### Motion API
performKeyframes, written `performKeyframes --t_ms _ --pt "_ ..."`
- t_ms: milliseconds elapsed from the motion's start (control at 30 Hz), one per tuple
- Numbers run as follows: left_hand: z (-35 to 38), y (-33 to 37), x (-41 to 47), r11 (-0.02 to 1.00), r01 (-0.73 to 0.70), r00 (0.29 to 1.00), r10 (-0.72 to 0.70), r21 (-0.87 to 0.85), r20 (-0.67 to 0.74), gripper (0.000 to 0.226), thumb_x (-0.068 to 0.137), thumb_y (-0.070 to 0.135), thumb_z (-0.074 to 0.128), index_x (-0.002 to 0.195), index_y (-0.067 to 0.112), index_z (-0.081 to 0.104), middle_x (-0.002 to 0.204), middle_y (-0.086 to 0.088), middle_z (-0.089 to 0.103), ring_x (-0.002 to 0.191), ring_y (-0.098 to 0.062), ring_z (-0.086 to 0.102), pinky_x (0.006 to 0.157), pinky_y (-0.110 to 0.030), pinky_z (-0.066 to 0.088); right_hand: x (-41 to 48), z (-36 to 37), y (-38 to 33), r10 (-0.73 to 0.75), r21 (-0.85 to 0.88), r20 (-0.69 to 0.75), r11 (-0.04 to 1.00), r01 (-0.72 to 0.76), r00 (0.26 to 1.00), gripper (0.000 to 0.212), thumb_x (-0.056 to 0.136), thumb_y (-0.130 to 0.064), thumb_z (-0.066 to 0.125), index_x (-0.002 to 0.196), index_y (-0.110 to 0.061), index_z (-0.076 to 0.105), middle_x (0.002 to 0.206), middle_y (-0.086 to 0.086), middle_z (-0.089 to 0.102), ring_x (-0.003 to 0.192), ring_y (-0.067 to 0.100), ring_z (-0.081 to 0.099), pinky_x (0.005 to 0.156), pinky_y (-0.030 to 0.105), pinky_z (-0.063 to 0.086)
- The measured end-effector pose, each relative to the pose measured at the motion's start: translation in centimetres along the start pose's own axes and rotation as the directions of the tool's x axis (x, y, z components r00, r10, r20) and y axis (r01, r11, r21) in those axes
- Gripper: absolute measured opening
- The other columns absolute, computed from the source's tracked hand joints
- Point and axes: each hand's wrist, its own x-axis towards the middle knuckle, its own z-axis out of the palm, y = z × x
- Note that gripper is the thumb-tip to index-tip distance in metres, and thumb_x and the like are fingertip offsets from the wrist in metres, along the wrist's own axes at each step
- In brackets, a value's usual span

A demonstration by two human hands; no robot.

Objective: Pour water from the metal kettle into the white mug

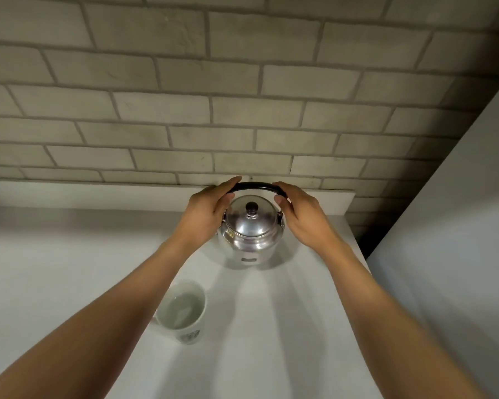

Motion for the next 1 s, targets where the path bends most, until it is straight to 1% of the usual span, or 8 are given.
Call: performKeyframes --t_ms 133,233,367,500,667,767,867,1000 --pt "0.7 -1.9 1.8 0.997 0.077 0.996 -0.077 -0.003 0.037 0.043 0.110 0.023 0.046 0.145 0.047 0.051 0.109 -0.009 0.066 0.104 -0.016 0.069 0.093 -0.046 0.059 1.5 1.7 0.9 0.050 0.006 0.022 0.999 -0.050 0.998 0.036 0.110 -0.035 0.044 0.142 -0.025 0.057 0.131 0.000 0.068 0.108 0.016 0.063 0.089 0.023 0.041" --pt "0.9 -2.8 1.8 0.987 0.145 0.988 -0.141 -0.071 0.060 0.042 0.109 0.020 0.047 0.142 0.045 0.056 0.118 -0.004 0.065 0.102 -0.018 0.070 0.095 -0.048 0.058 1.9 2.8 1.2 0.085 -0.008 0.060 0.996 -0.084 0.995 0.035 0.110 -0.032 0.045 0.141 -0.021 0.059 0.124 0.002 0.071 0.107 0.021 0.066 0.086 0.025 0.044" --pt "1.1 -4.3 1.3 0.989 0.136 0.989 -0.132 -0.054 0.064 0.045 0.109 0.012 0.046 0.143 0.038 0.057 0.117 0.000 0.064 0.100 -0.009 0.069 0.095 -0.040 0.057 1.7 4.0 1.2 0.094 0.024 0.103 0.995 -0.097 0.990 0.031 0.110 -0.023 0.047 0.137 -0.019 0.061 0.114 0.005 0.073 0.096 0.024 0.070 0.091 0.040 0.056" --pt "1.3 -5.0 1.8 0.992 0.119 0.993 -0.118 -0.031 0.032 0.045 0.109 0.010 0.045 0.143 0.036 0.058 0.124 -0.004 0.065 0.096 -0.012 0.069 0.087 -0.029 0.053 2.4 4.5 1.4 0.066 0.004 0.090 0.998 -0.067 0.994 0.033 0.109 -0.016 0.048 0.139 -0.020 0.061 0.117 0.005 0.074 0.100 0.024 0.069 0.090 0.032 0.054" --pt "2.1 -6.0 2.5 0.990 0.107 0.994 -0.107 -0.094 0.012 0.041 0.109 0.010 0.047 0.142 0.031 0.059 0.131 -0.007 0.064 0.107 -0.023 0.069 0.086 -0.033 0.057 3.5 5.1 2.5 0.019 -0.006 0.066 1.000 -0.019 0.998 0.032 0.108 -0.014 0.049 0.136 -0.021 0.063 0.102 -0.009 0.067 0.087 0.014 0.063 0.080 0.024 0.047" --pt "2.2 -6.1 2.5 0.989 0.120 0.993 -0.119 -0.086 0.013 0.042 0.109 0.009 0.047 0.143 0.030 0.059 0.133 -0.007 0.063 0.110 -0.025 0.068 0.094 -0.043 0.058 3.5 5.4 2.6 0.032 -0.020 0.048 0.999 -0.031 0.998 0.032 0.107 -0.014 0.049 0.134 -0.023 0.064 0.099 -0.009 0.068 0.084 0.016 0.065 0.078 0.023 0.047" --pt "2.3 -6.2 2.5 0.993 0.120 0.993 -0.119 -0.024 0.021 0.043 0.109 0.015 0.048 0.148 0.032 0.053 0.139 -0.007 0.060 0.123 -0.025 0.062 0.105 -0.033 0.047 3.5 5.3 2.5 0.051 -0.011 0.046 0.999 -0.051 0.998 0.037 0.107 -0.013 0.052 0.142 -0.021 0.062 0.115 0.002 0.074 0.099 0.024 0.070 0.087 0.027 0.051" --pt "1.7 -4.8 2.7 0.989 0.144 0.989 -0.145 0.039 0.031 0.054 0.106 0.031 0.055 0.157 0.036 0.036 0.151 -0.005 0.046 0.134 -0.020 0.050 0.105 -0.025 0.034 3.2 4.5 1.5 0.176 -0.027 0.050 0.984 -0.175 0.983 0.055 0.106 -0.032 0.059 0.157 -0.016 0.045 0.149 0.009 0.058 0.122 0.030 0.064 0.107 0.034 0.045"
